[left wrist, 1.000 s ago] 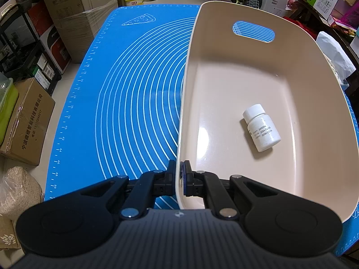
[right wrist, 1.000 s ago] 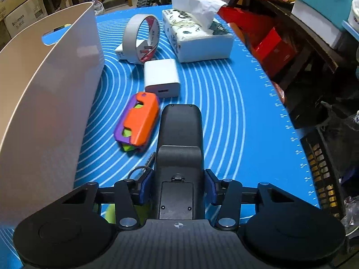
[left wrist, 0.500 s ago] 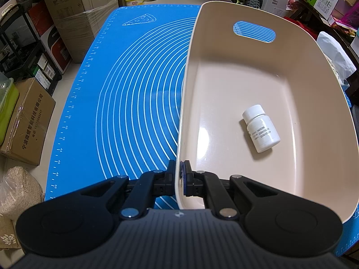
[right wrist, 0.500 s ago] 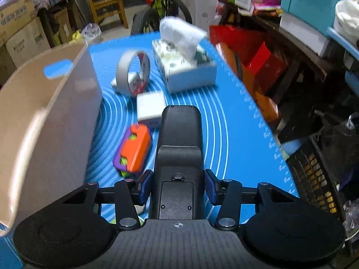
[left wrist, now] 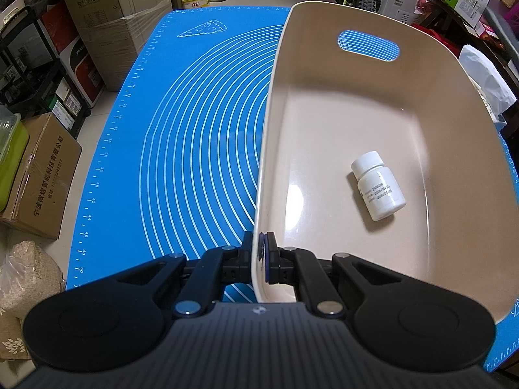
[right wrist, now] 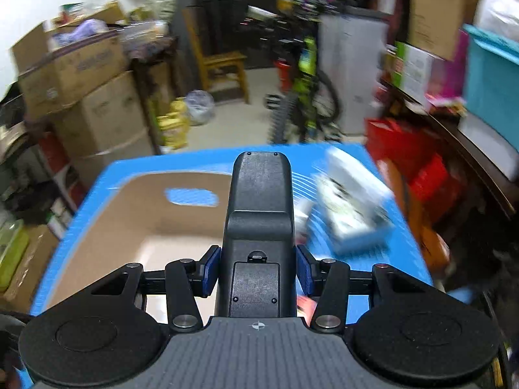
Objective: Organize rigid objects
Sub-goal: 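Lift the black remote into the bin and release it with the right tool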
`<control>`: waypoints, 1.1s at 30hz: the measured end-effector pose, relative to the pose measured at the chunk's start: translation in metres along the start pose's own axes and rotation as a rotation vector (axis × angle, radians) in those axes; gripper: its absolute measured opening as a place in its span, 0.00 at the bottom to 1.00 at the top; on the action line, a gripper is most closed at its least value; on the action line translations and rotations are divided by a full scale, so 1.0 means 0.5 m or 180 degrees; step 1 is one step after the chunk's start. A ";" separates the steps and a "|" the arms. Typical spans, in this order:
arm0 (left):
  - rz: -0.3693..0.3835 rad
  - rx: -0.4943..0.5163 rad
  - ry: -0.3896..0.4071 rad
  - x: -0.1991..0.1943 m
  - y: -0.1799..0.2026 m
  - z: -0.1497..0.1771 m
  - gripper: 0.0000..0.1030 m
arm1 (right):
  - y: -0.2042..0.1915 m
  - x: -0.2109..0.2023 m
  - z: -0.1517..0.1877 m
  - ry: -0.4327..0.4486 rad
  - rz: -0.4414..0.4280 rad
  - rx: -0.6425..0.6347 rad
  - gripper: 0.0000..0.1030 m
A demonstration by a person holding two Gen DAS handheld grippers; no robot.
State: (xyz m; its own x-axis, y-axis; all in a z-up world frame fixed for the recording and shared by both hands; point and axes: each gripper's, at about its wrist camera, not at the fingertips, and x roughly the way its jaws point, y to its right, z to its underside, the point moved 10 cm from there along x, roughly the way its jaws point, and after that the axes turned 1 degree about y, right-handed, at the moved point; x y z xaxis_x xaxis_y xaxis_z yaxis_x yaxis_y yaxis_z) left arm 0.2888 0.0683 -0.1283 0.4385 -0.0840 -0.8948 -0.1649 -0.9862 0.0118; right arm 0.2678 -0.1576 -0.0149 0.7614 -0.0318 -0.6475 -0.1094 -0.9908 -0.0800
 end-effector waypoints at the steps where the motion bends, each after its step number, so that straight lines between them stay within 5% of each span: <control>1: 0.0000 0.0001 0.0001 0.000 0.001 0.000 0.07 | -0.022 0.008 -0.008 -0.0002 -0.0043 -0.0076 0.52; 14: 0.0002 -0.0002 0.0001 0.000 -0.002 0.001 0.07 | -0.191 0.181 0.021 -0.0649 -0.0252 -0.0485 0.52; 33: -0.0002 0.0000 0.0001 0.000 0.000 0.000 0.07 | -0.173 0.302 0.133 -0.1346 0.0017 -0.0553 0.53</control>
State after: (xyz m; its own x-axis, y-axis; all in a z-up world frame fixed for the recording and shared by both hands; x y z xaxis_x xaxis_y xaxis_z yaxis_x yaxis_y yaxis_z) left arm 0.2888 0.0682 -0.1286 0.4388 -0.0833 -0.8947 -0.1646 -0.9863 0.0111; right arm 0.3498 -0.0681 -0.1560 0.4295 -0.0163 -0.9029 0.0236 -0.9993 0.0292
